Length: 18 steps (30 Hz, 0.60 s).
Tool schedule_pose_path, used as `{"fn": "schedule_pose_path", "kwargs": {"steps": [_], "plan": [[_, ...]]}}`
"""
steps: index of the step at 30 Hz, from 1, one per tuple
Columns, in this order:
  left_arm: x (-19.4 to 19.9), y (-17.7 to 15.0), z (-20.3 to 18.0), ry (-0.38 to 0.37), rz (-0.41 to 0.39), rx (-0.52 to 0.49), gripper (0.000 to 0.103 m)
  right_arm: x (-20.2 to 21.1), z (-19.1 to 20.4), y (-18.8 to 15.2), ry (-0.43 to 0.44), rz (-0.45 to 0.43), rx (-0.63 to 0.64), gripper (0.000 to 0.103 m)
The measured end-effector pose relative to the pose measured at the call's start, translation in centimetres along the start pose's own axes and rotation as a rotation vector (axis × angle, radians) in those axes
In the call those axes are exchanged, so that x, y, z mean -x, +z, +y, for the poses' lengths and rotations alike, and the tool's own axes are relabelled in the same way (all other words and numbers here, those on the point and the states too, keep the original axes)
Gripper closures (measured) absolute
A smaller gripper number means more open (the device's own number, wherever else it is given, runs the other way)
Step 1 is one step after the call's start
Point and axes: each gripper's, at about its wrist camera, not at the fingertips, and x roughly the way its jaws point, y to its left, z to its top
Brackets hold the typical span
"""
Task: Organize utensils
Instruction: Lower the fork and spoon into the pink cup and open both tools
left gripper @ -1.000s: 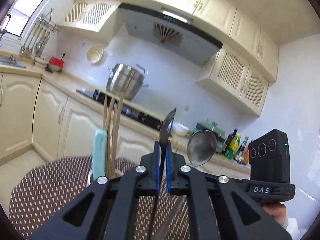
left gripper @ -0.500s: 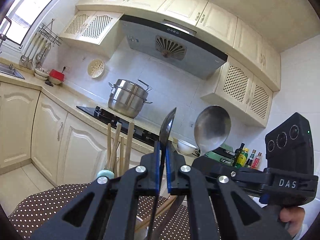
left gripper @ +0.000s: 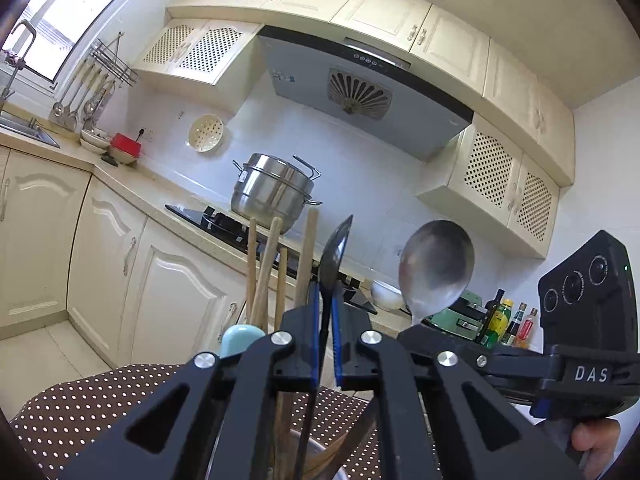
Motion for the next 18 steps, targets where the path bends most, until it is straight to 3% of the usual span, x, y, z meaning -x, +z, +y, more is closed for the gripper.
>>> {"fn": "schedule_pose_path", "kwargs": {"steps": [10, 14, 18], "plan": [[1.0, -0.6, 0.0, 0.041, 0.066, 0.0, 0.097, -0.7, 0.0, -1.4, -0.023, 0.022, -0.006, 0.101], [1.8, -0.6, -0.2, 0.07, 0.093, -0.013, 0.074, -0.7, 0.1, -1.9, -0.035, 0.028, -0.013, 0.101], [2.9, -0.3, 0.0, 0.091, 0.104, 0.011, 0.067, -0.6, 0.4, -2.3, -0.05, 0.033, -0.016, 0.101]]}}
